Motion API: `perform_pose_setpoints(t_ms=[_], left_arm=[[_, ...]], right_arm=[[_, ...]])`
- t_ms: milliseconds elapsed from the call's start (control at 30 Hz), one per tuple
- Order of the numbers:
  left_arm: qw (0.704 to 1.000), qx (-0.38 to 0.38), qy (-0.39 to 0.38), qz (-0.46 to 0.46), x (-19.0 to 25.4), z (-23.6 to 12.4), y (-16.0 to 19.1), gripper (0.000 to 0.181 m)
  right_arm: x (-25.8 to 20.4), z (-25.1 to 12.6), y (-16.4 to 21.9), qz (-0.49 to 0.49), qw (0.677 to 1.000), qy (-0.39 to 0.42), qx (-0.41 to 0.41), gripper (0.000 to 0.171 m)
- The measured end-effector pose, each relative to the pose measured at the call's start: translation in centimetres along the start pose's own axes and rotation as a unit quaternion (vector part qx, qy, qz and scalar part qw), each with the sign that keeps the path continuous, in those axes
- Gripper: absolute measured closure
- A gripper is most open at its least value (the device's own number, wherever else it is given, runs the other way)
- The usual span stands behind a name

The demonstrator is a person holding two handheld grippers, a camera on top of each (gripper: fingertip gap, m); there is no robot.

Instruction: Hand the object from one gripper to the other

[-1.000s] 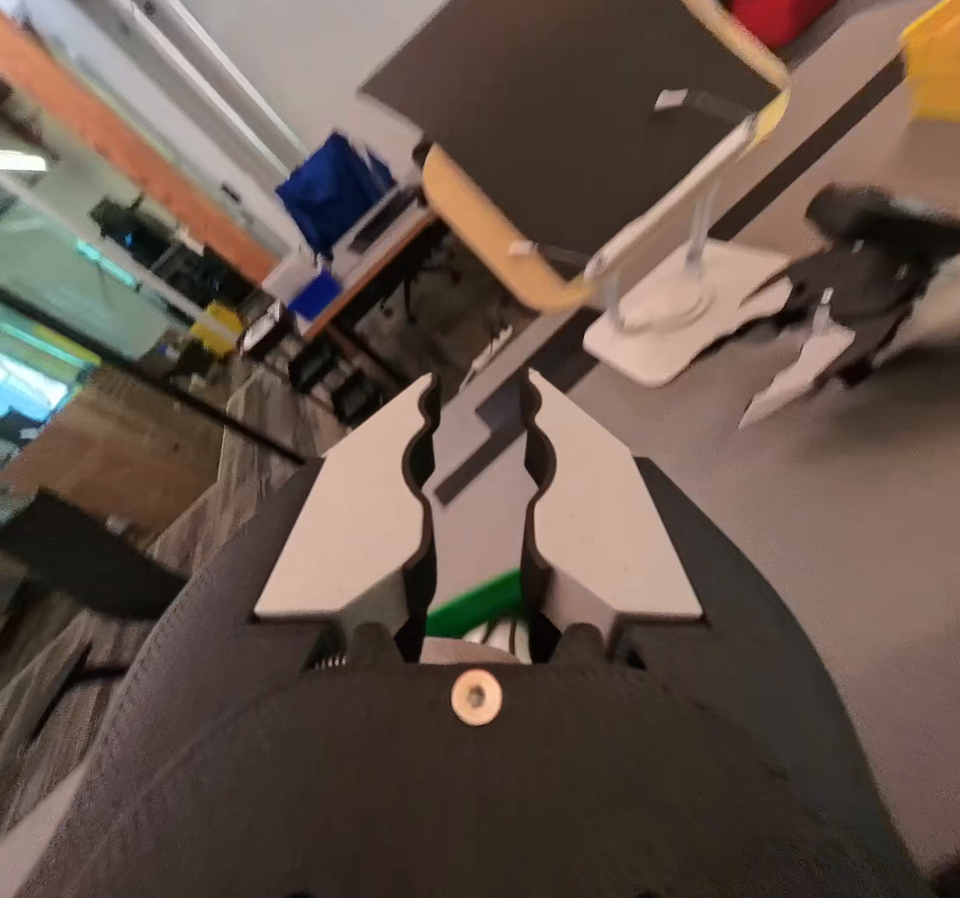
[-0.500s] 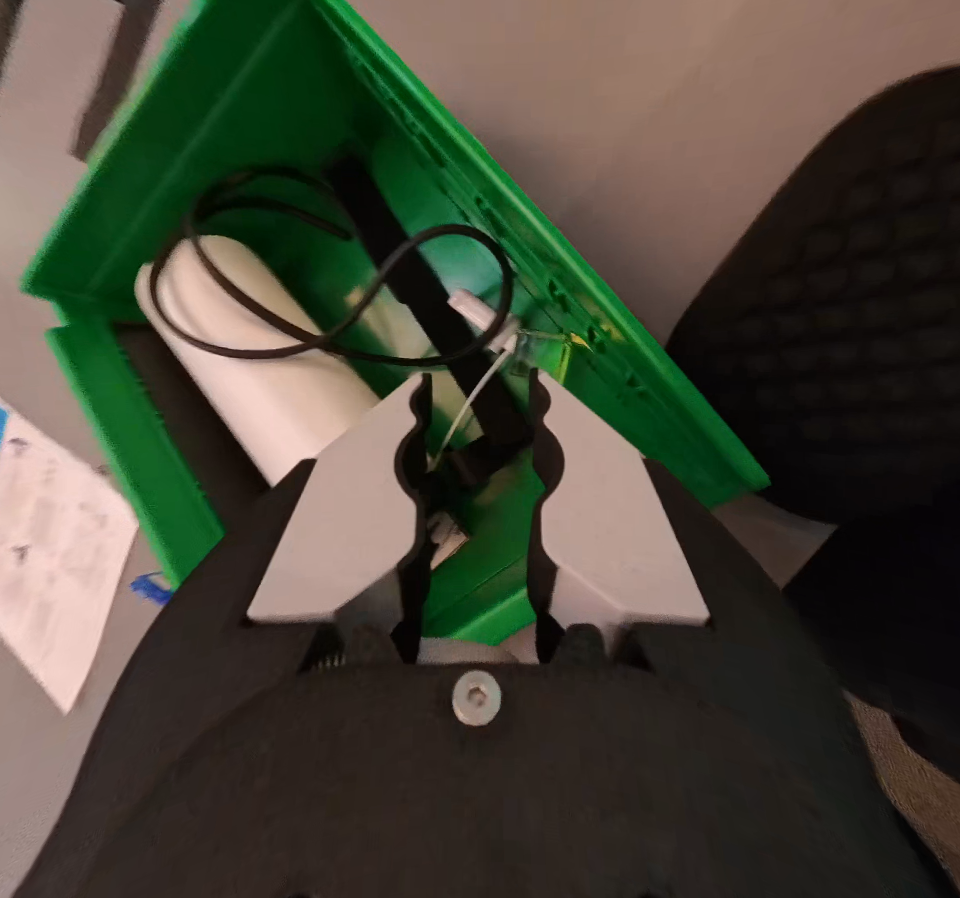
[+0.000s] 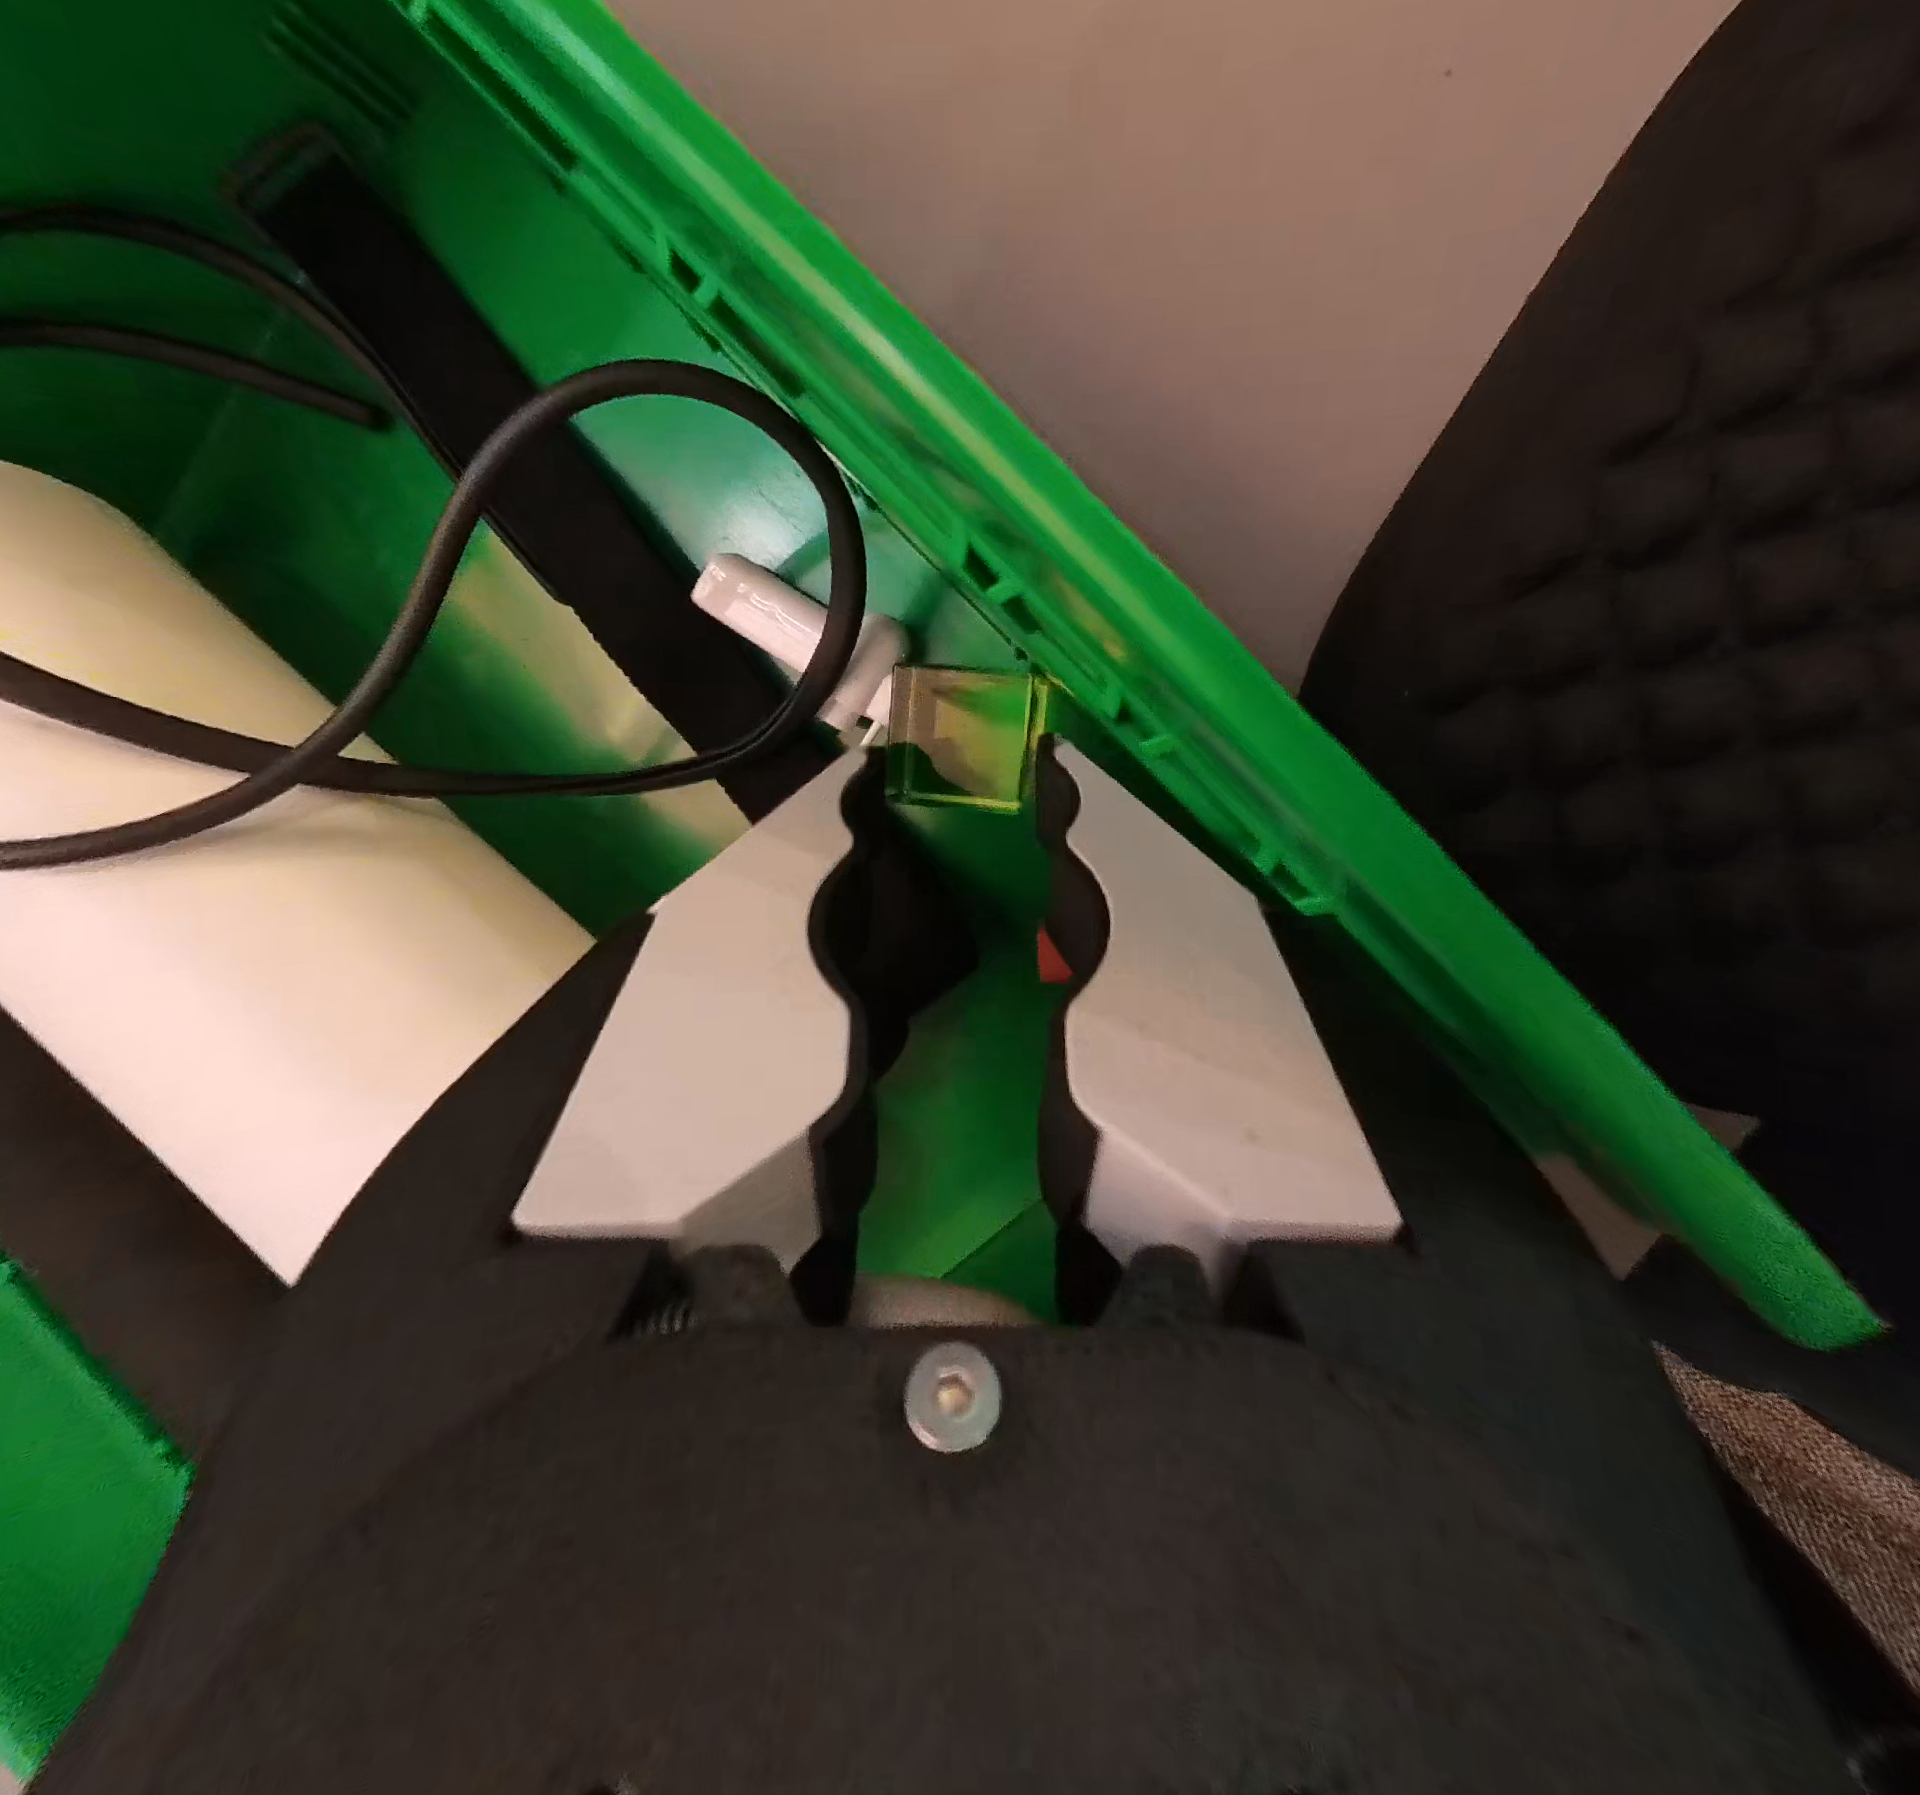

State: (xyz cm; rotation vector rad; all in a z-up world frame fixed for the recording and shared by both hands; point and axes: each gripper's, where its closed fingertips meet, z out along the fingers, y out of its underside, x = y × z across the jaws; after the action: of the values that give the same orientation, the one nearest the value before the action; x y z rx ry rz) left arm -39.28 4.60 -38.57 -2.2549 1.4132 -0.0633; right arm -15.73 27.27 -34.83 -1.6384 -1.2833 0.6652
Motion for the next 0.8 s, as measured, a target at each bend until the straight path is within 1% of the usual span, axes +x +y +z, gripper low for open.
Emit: perform_pose_setpoints(t_ms=[133,233,300,433,500,633,733,800], left_arm=[[1.0,0.022,-0.008,-0.015,-0.5,-0.8,-0.3,0.155],[0.998,0.047,-0.039,-0.033,-1.6,-2.4,-0.4,0.156],[0.994,0.081,-0.066,-0.045,-2.7,-4.2,-1.1,0.156],[0.974,0.178,-0.121,-0.071,-5.3,-8.5,-4.0,0.156],[0.964,0.22,-0.13,-0.076,-5.9,-10.4,-5.8,0.156],[0.94,0.298,-0.138,-0.087,-6.7,-13.3,-10.8,0.156],[0.927,0.319,-0.184,-0.071,-7.2,-15.3,-15.9,0.156],[0.914,0.351,-0.197,-0.052,-6.8,-16.3,-20.3,0.155]], right_arm=[[-0.1,0.0,0.0,0.001,1.0,-0.004,0.001,0.094],[-0.2,-0.1,-0.1,0.001,1.0,-0.008,0.003,0.093],[-0.2,-0.1,-0.1,0.001,1.0,-0.01,0.003,0.091],[-0.3,-0.4,-0.6,-0.007,1.0,-0.006,0.011,0.091],[-0.4,-1.0,-1.8,-0.017,0.999,-0.004,0.027,0.091],[-1.5,-3.3,-6.0,-0.062,0.995,-0.001,0.073,0.092],[-2.9,-5.6,-9.7,-0.116,0.987,0.006,0.113,0.097],[-3.9,-7.3,-12.0,-0.155,0.978,0.015,0.136,0.102]])
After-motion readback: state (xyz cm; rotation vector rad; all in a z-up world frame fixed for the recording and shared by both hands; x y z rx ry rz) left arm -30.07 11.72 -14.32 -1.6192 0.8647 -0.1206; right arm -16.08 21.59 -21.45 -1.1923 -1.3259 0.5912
